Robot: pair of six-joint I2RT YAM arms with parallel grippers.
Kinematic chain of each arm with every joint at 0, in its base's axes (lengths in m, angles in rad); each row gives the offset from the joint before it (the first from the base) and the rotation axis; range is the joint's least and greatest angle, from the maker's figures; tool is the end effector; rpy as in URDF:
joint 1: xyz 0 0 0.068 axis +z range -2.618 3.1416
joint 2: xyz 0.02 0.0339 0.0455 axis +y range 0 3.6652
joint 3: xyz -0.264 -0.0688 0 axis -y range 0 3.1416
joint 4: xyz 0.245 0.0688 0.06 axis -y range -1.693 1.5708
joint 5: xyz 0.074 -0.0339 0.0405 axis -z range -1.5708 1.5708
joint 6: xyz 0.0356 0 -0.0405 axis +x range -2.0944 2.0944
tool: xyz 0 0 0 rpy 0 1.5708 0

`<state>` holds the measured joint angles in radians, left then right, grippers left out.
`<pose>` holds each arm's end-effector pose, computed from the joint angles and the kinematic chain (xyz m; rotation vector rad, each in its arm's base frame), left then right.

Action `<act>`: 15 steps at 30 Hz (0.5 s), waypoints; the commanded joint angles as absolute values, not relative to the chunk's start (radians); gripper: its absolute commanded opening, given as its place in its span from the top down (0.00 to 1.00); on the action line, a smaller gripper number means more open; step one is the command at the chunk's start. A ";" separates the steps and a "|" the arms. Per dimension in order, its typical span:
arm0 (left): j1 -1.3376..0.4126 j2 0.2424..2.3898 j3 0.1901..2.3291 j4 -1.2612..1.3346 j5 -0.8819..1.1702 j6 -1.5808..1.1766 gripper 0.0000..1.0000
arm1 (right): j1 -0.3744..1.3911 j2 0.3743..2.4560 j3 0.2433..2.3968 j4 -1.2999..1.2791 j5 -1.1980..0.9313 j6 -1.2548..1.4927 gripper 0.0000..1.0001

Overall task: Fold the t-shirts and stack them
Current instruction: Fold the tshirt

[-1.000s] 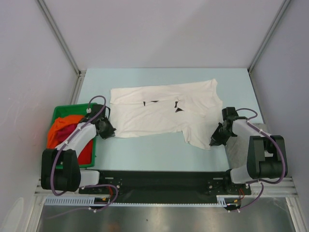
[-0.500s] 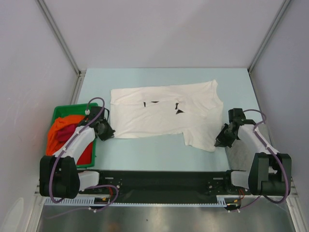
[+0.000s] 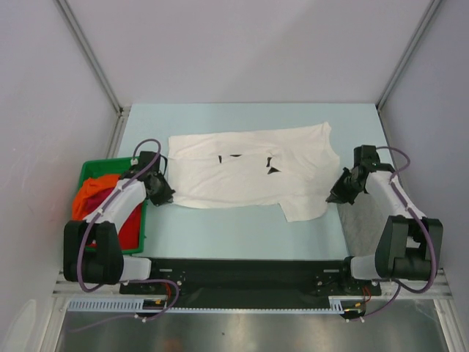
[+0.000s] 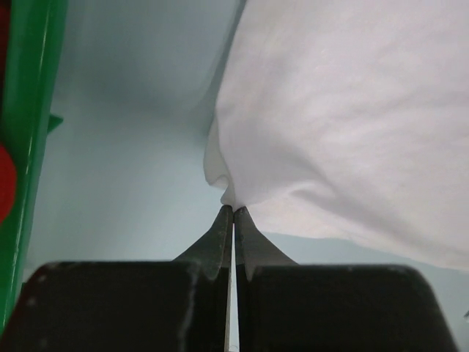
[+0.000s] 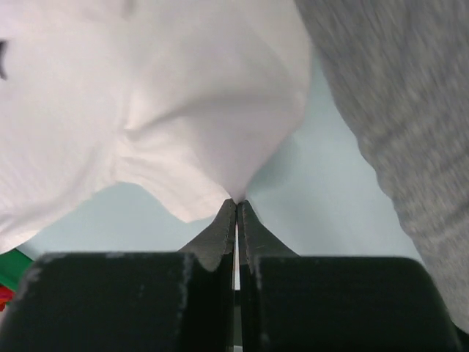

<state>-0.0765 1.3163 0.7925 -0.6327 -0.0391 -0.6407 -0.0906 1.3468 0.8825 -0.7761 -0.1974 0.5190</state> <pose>0.2392 -0.0169 0.1981 -0.7725 2.6249 -0.1517 0.2423 -0.0150 0.2118 0.8067 2.7204 0.3751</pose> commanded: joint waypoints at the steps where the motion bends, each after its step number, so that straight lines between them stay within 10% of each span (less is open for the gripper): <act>1: -0.081 1.391 0.922 -0.620 -0.066 -0.606 1.00 | -0.078 1.431 1.031 -0.713 -0.229 0.479 1.00; 15: -0.060 1.735 1.302 -0.649 -0.077 -0.603 1.00 | -0.060 1.890 1.583 -0.690 -0.288 0.483 1.00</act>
